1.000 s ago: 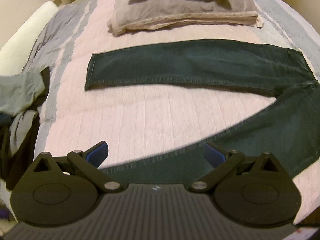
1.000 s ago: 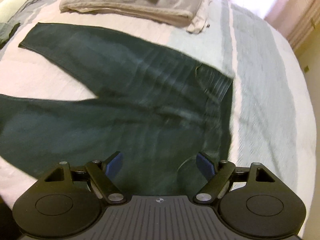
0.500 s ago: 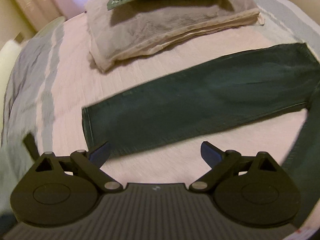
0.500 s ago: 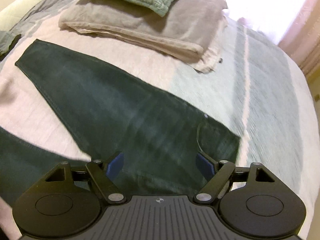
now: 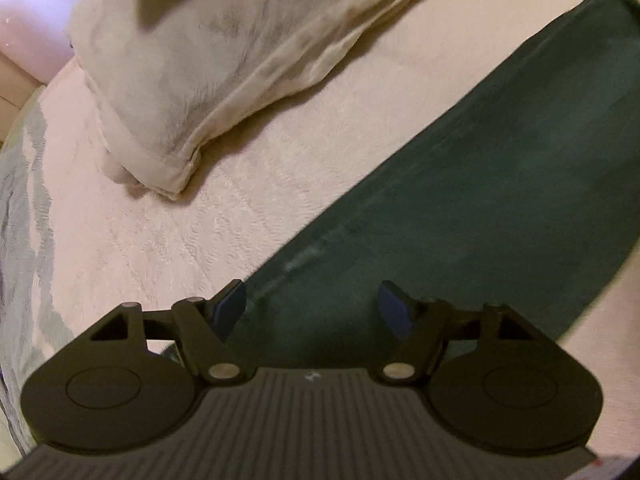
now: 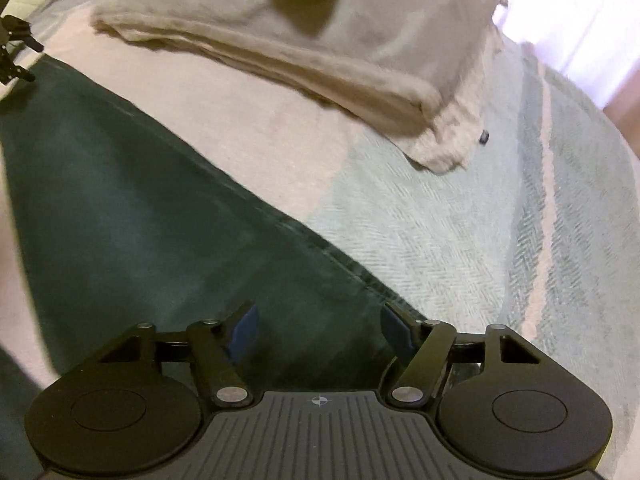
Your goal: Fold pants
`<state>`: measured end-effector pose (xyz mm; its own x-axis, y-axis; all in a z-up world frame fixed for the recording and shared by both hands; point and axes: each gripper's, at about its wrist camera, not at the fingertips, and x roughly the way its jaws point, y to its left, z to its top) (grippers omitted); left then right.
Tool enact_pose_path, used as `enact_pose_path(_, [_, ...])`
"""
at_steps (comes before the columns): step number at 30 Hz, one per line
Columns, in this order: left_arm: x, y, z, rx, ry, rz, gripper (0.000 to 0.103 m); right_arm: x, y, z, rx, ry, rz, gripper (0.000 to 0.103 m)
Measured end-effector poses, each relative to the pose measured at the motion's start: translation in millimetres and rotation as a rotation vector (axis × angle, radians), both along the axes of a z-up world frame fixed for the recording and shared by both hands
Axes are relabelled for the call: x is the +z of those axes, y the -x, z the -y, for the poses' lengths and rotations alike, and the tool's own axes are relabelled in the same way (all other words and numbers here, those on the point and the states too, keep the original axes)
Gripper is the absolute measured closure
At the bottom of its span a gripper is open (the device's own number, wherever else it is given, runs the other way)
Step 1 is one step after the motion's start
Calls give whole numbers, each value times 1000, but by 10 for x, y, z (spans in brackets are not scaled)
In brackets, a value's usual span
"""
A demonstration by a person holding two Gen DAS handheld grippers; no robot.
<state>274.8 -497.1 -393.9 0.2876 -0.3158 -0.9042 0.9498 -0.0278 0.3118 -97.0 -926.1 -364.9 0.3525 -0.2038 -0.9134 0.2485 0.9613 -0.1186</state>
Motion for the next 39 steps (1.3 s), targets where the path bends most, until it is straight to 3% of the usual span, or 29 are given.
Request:
enact_pose_path(5, [-289,-246,205,-78,-57,-32,34,-333,-43,199,34,13,-25,39])
enact_pose_path(12, [-503,-431,501,-192,-215,-112,34,-569,-27,270,41,5,-35,39])
enact_pose_path(15, [-550,-468,607,-210,-282,-167,50,-596,-8,238,34,-1,-24,39])
enact_pose_path(20, [-486,-434,636,-271,-357,-152,95,-548,52,270,24,-8,-12,39])
enact_pose_path(24, [-282,-406,508,-253,-332,-124,101,-443,137,345,16,-2,-19,39])
enact_pose_path(32, [198,19,26,-225,-190,4,102,-303,236,610,89,47,-72,39])
enact_pose_path(39, [365,390,-206,-195,-143,76,102,-602,171,922,174,22,-209,39])
